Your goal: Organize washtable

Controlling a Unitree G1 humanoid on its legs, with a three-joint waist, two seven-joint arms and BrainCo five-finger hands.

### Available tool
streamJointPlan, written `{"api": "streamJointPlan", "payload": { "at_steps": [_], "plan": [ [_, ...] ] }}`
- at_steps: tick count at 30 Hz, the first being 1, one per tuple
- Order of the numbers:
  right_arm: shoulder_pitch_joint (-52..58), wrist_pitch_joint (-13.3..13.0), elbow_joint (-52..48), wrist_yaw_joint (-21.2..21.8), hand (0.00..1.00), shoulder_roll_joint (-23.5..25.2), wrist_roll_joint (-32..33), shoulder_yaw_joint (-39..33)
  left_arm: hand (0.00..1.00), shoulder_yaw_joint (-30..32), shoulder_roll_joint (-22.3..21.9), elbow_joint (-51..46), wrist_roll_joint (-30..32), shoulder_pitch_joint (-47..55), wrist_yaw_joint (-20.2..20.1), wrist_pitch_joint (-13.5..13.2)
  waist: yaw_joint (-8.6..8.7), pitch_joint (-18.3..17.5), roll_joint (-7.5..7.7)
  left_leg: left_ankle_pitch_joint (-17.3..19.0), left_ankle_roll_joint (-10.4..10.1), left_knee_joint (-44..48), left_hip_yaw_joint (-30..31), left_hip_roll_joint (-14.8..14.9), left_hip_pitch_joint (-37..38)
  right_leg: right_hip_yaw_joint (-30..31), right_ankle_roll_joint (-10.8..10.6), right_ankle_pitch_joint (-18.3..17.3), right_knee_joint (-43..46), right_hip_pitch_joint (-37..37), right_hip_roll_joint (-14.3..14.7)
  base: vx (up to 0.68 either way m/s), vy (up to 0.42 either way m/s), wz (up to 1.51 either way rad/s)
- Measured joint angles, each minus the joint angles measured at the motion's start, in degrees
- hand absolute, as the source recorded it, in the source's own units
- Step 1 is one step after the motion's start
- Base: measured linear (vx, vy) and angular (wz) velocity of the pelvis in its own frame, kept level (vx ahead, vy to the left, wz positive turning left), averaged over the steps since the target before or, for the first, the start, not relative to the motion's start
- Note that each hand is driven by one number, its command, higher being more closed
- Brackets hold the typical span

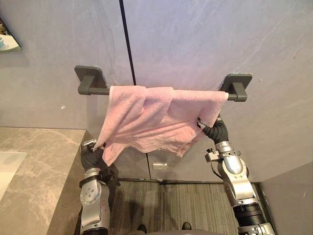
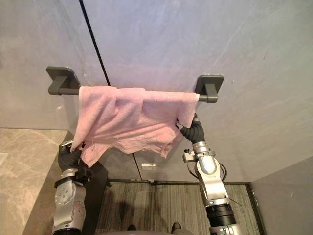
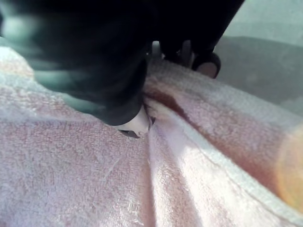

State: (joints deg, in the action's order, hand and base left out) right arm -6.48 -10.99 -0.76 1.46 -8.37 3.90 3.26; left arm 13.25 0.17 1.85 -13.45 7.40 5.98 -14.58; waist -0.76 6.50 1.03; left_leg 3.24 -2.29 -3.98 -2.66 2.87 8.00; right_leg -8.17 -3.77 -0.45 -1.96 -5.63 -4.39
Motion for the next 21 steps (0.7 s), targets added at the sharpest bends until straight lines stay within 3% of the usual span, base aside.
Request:
{"api": "streamJointPlan", "payload": {
  "at_steps": [8, 13, 21],
  "plan": [
    [0.07, -0.01, 0.08, -0.02, 1.00, 0.12, 0.00, 0.03, 1.00, -0.46, -1.37, 4.48, -0.72, -0.12, -2.27, -0.71, 0.01, 0.01, 0.08, 0.00, 0.00, 0.03, -0.01, -0.01, -0.04, 0.03, -0.02, -0.02, 0.00, 0.06, -0.01, -0.03, -0.013, 0.00],
    [0.04, -1.59, 1.56, -0.21, 1.00, 0.10, 0.01, 0.02, 1.00, -4.32, -1.06, 7.42, -0.74, 0.53, -3.34, -0.62, -0.14, -0.07, 0.55, 0.02, 0.00, 0.85, -0.04, 0.08, -0.78, 0.33, 0.11, -0.18, 0.59, 1.12, 0.05, -0.02, -0.011, -0.01],
    [0.20, -1.96, 2.79, -0.34, 1.00, 0.10, -0.01, 0.35, 1.00, -8.66, 0.96, 9.40, -0.47, 0.52, -3.98, -0.69, -0.17, -0.19, 1.21, 0.03, 0.01, 1.16, -0.12, 0.24, -0.77, 0.74, 0.16, -1.02, 2.36, 1.93, 0.09, -0.05, -0.017, -0.02]
  ]
}}
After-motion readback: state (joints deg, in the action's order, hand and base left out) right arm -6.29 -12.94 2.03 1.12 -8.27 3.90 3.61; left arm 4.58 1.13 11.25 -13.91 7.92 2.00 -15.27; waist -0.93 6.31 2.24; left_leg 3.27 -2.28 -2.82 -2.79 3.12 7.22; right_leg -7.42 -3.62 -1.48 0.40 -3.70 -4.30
